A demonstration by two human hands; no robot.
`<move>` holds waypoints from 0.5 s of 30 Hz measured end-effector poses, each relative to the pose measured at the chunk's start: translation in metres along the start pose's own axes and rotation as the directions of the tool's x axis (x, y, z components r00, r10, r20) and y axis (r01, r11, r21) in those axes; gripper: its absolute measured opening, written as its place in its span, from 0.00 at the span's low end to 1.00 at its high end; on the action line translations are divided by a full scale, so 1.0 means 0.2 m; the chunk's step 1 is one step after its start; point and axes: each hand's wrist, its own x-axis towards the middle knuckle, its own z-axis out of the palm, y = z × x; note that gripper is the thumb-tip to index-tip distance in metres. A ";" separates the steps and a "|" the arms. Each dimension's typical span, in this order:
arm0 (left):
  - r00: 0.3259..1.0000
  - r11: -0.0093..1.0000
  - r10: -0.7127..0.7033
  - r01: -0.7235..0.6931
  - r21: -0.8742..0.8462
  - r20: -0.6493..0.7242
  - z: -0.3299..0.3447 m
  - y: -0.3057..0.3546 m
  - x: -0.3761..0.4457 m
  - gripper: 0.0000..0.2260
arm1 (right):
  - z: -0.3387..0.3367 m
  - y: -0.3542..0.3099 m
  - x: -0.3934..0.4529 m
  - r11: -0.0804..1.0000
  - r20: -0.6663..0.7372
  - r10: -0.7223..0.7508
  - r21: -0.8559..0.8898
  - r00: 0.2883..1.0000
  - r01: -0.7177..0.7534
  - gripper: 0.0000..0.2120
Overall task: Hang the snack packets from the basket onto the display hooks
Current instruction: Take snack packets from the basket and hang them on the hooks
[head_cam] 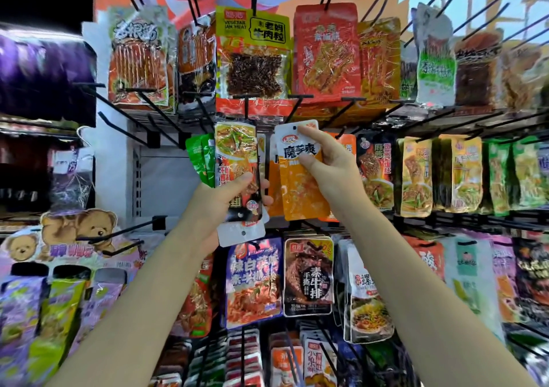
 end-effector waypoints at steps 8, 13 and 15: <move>0.998 0.999 -0.041 0.041 -0.020 0.038 0.01 -0.01 0.02 0.11 | 0.00 -0.03 0.03 0.997 -0.034 -0.019 -0.081 0.999 0.016 0.20; 0.998 0.999 -0.028 0.029 -0.021 0.048 0.01 -0.02 0.03 0.11 | 0.01 -0.03 0.03 0.974 -0.018 0.017 -0.225 1.000 -0.020 0.20; 0.999 1.000 -0.018 0.018 -0.012 0.051 0.01 -0.03 0.03 0.14 | 0.01 -0.02 0.03 0.940 -0.009 0.034 -0.339 0.999 -0.035 0.18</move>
